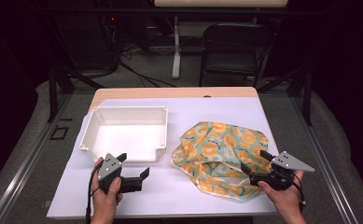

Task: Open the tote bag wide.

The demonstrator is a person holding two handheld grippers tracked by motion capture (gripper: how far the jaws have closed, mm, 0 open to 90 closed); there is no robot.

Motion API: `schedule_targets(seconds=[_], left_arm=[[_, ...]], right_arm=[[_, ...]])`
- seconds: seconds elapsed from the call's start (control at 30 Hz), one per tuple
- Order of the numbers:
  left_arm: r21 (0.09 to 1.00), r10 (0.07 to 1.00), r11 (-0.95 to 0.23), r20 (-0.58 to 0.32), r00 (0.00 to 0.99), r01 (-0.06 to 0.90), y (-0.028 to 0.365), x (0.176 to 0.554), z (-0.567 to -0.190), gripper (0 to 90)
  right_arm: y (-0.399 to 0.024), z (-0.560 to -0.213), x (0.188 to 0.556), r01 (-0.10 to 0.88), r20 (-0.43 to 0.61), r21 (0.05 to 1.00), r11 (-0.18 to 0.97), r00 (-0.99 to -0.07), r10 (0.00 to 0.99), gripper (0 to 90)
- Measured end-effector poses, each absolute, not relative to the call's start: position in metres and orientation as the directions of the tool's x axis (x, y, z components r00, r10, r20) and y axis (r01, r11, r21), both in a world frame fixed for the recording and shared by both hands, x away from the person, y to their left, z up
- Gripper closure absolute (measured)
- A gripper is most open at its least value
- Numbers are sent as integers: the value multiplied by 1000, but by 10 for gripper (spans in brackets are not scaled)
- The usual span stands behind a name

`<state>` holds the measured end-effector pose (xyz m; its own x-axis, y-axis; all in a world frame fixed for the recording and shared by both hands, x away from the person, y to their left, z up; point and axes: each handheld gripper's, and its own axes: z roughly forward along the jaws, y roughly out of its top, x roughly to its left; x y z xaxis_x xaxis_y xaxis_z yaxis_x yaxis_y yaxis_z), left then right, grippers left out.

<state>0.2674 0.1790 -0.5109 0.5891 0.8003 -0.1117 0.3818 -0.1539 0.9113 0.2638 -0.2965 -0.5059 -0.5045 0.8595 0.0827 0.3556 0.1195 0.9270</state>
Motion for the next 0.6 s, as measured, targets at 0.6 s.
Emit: schedule_targets(seconds=[0.6], left_arm=[[929,751,-139,-126,648,342,134,275,-492,13]], right_arm=[[-261,-506,279,356,74,921,157,-556,828,111]])
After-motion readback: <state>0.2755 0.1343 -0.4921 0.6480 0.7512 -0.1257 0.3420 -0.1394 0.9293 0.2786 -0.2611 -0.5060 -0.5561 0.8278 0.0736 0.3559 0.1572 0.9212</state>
